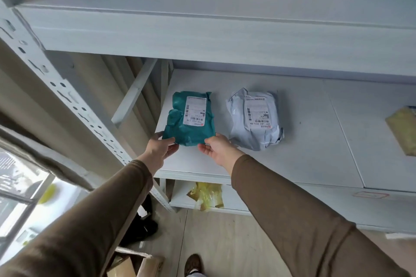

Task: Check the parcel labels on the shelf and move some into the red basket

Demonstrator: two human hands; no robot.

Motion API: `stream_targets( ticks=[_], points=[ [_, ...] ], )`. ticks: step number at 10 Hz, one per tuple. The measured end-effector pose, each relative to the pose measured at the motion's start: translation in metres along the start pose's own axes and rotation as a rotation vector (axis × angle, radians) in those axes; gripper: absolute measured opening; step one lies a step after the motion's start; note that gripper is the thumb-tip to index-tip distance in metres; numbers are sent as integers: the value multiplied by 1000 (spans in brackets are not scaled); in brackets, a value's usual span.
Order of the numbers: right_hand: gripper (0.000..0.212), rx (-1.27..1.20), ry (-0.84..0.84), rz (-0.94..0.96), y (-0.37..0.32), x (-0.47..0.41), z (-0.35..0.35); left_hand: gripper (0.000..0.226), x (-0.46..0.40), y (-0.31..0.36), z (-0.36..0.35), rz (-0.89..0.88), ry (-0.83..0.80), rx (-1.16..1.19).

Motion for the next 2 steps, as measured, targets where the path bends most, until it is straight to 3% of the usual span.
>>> stream_targets(
  ticks=[2],
  points=[
    [26,-9,-46,-32,10,18,16,70,13,-11,-3,9,73,11]
  ],
)
Point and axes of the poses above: each hand's wrist, its own x-axis away from the middle knuckle, its own z-axis out of the back of the hand, y = z × x, the point moved 1 cm from there along -x, towards the middle knuckle, and after that the axes turned 7 degrees about z, right-handed, at the moved point
